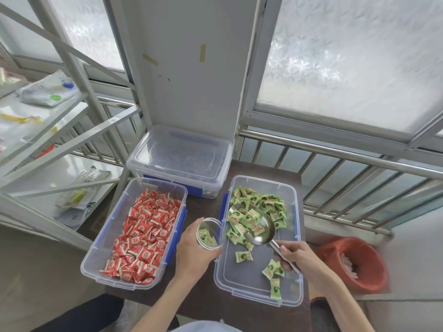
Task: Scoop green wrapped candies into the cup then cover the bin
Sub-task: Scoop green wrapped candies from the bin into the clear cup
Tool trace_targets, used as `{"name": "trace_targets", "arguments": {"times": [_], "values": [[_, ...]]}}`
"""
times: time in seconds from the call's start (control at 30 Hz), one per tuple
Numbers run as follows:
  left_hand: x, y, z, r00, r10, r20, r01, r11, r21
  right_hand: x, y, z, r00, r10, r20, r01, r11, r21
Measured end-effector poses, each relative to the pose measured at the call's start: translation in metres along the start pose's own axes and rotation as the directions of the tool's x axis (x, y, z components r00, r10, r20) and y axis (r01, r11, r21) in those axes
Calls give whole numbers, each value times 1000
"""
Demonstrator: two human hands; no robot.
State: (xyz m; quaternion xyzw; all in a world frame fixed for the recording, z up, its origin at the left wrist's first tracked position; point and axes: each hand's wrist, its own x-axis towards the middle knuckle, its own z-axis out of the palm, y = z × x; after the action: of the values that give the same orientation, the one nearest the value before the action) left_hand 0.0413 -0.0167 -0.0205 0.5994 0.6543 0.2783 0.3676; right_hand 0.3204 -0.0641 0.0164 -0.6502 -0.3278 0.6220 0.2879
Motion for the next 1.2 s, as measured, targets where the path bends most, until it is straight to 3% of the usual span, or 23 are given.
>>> {"name": "trace_targets", "arguments": {"times": [0.1, 0.23, 0.4, 0.7, 0.87, 1.1, 1.2], "values": [[-2, 10, -3, 997, 78, -19, -77, 996, 37, -6, -19, -5, 995, -8, 98, 28, 978, -207], [-5, 19, -7, 991, 134, -7, -134, 990, 43, -16, -59, 5, 986, 14, 169, 71, 870, -488], [-13, 23, -10, 979, 205, -4, -204, 977, 65, -25, -114, 18, 992, 26, 125, 85, 595, -799], [-19, 24, -10, 976, 217, 3, -217, 975, 54, -30, -184, 59, 987, 122, 100, 66, 256, -965], [-18, 17, -7, 981, 193, 7, -193, 980, 39, -35, -198, 75, 987, 124, 103, 75, 218, -973], [-16, 8, -8, 989, 144, 29, -143, 989, -32, -53, -204, 81, 997, 16, 75, 68, 269, -961], [-15, 2, -8, 992, 119, 29, -118, 992, -49, -61, -203, 72, 998, 0, 67, 63, 344, -937]]}}
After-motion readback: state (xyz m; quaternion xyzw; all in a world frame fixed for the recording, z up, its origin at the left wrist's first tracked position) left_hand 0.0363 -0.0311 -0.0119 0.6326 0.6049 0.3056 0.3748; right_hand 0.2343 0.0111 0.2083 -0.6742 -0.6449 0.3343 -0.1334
